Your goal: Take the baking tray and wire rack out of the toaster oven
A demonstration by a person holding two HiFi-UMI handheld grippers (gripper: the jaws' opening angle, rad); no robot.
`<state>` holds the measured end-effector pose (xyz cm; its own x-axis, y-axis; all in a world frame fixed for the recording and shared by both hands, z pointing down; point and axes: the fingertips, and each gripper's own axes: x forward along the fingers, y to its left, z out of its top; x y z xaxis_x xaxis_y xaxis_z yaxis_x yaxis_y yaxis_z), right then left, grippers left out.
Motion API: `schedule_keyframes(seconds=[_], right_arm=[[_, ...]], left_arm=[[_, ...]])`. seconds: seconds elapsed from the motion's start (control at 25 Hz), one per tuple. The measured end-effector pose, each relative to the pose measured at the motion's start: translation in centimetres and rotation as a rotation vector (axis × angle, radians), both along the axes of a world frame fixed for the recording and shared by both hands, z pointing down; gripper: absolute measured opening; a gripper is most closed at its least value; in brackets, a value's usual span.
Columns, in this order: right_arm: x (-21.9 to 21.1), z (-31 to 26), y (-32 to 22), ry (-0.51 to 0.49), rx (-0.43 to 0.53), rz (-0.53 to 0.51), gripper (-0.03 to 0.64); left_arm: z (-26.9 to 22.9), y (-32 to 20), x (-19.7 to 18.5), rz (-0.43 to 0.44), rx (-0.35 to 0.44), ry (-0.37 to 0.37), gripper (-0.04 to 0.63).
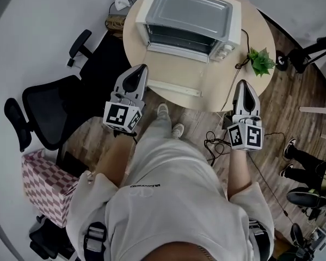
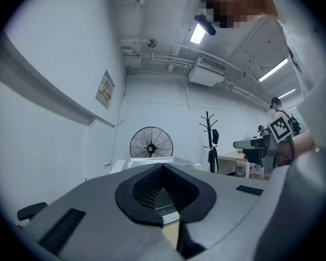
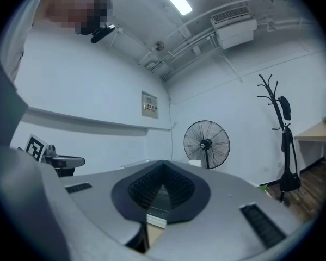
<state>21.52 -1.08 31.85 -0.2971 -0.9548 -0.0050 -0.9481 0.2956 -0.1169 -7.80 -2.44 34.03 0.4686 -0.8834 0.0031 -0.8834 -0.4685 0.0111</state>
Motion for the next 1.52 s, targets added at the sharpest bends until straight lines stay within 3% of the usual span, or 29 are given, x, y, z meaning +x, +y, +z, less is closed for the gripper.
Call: schedule_keyframes(seconds=[0.36, 1.52], right_arm=[[1.7, 0.1, 2.1, -0.004, -0.011, 0.048, -0.003], [3.1, 0.3, 2.4, -0.017, -0.040, 0.062, -0.005]], left_arm=[[-1.5, 0.4, -1.6, -0.026, 0.048, -0.015, 0.003], [-2.0, 0.0, -0.7, -0.031, 0.047, 0.065, 0.003]])
